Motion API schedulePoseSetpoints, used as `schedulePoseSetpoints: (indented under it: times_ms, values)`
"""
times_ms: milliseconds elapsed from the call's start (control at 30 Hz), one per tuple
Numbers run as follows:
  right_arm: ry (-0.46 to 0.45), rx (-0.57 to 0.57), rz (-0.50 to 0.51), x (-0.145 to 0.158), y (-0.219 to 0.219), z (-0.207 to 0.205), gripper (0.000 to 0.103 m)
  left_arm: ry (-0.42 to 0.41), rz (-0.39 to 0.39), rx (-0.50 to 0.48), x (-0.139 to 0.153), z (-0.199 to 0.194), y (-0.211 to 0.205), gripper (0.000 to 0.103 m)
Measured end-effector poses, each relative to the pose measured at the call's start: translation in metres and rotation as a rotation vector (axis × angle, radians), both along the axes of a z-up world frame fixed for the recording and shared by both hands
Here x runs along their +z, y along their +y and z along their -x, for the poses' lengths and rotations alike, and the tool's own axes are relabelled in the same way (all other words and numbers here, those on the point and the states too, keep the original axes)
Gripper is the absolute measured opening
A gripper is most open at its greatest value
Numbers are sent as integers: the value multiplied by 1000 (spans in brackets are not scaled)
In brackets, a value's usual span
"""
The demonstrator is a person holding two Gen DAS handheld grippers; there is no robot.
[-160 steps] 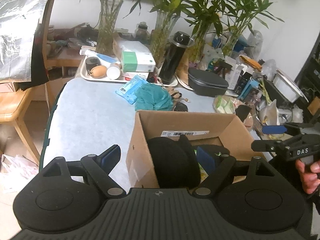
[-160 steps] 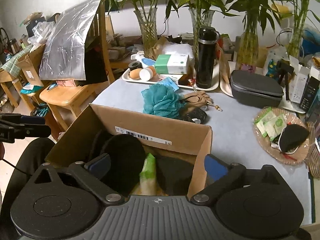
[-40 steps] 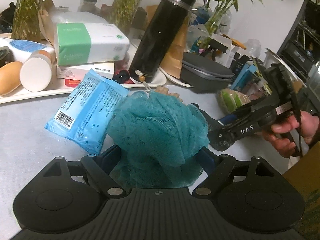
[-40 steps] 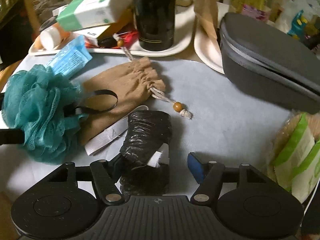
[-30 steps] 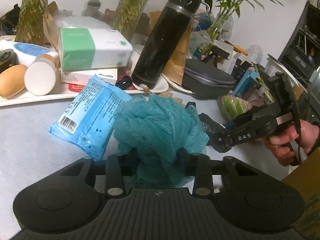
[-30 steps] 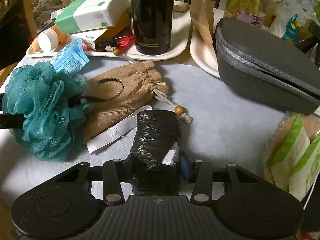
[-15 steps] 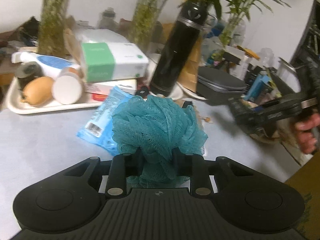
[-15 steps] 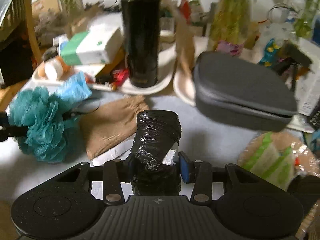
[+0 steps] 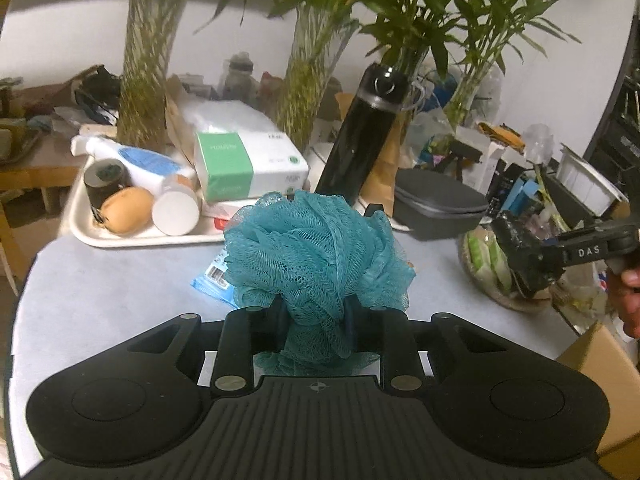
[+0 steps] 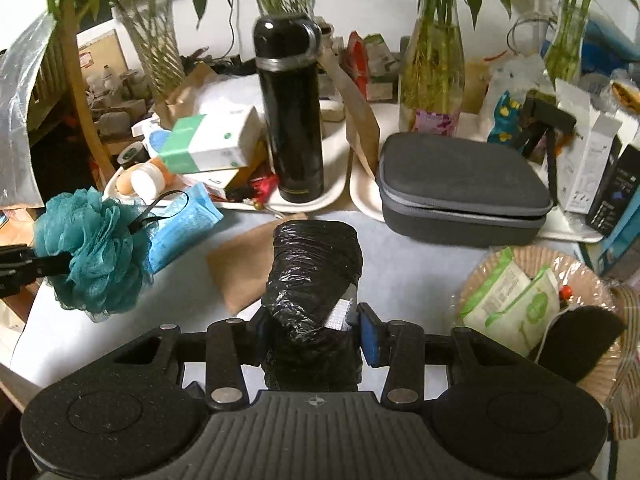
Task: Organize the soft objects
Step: 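Lift and carry the sponge and black bundle over the cardboard box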
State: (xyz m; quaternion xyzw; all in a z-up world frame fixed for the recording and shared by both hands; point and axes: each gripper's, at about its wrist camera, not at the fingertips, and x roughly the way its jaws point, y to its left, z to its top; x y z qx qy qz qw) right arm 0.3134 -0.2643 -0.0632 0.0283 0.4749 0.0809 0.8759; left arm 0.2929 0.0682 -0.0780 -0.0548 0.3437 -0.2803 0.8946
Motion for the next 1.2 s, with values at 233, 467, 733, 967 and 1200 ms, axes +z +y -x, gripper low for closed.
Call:
schedulePoseSetpoints:
  times_ms: [233,467,733,967,1200]
  values:
    - [-58,4,-4,32,4,31,46,-32,1,29,22,21,5,26]
    - [-113,41,-11,67,10,64,46,-90,-3,47,64,56,9,26]
    - [-157,99,-55,99,20,100,46,-130,-25,58,111,103,-3,26]
    - [-184,133,-81,120,25,133,46,-150,-67,24,142,139,-18,26]
    - [-201,127,-76,132,23,163,46,-130,-68,-48,149,168,-39,26]
